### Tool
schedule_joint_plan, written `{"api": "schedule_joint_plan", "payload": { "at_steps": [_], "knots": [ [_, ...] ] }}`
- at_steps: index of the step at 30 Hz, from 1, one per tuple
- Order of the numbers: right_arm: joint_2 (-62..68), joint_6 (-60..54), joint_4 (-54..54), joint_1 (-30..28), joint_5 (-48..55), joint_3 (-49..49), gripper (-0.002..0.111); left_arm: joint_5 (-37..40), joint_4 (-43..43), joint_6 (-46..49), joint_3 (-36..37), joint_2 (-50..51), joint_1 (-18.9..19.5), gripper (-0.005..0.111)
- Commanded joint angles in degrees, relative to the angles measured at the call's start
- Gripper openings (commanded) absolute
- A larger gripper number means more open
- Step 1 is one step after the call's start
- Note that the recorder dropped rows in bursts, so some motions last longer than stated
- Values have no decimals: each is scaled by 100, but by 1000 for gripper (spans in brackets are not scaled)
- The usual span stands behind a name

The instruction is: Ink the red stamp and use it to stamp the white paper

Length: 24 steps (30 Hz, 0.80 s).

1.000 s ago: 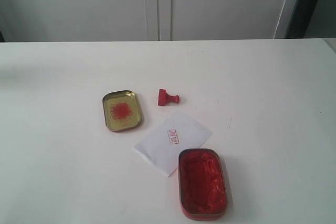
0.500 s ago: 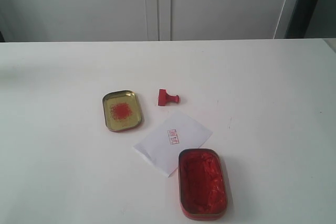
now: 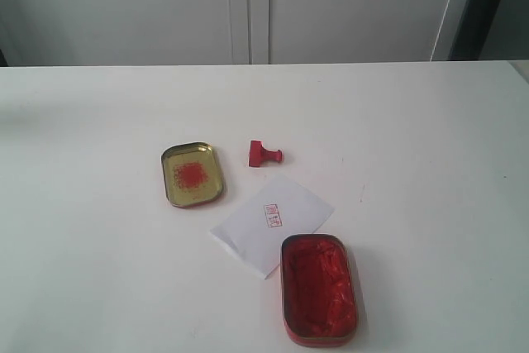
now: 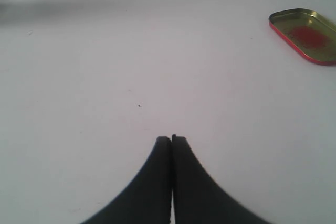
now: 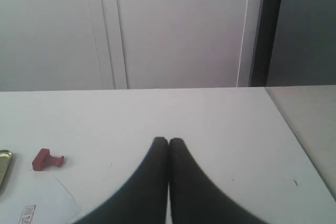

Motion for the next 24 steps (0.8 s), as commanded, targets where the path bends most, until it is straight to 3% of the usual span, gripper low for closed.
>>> {"api": "schedule_joint_plan", "payload": {
  "at_steps": [1, 20, 24],
  "knots": [
    [-365, -59, -57, -32, -24, 36, 0, -15, 0, -14, 22, -25, 3, 0],
    [-1160, -59, -57, -32, -67, 1817, 0, -15, 0, -14, 22, -25, 3, 0],
    [-1160, -59, -57, -32, -643, 2076, 0, -15, 0, -14, 22, -25, 3, 0]
  ]
}}
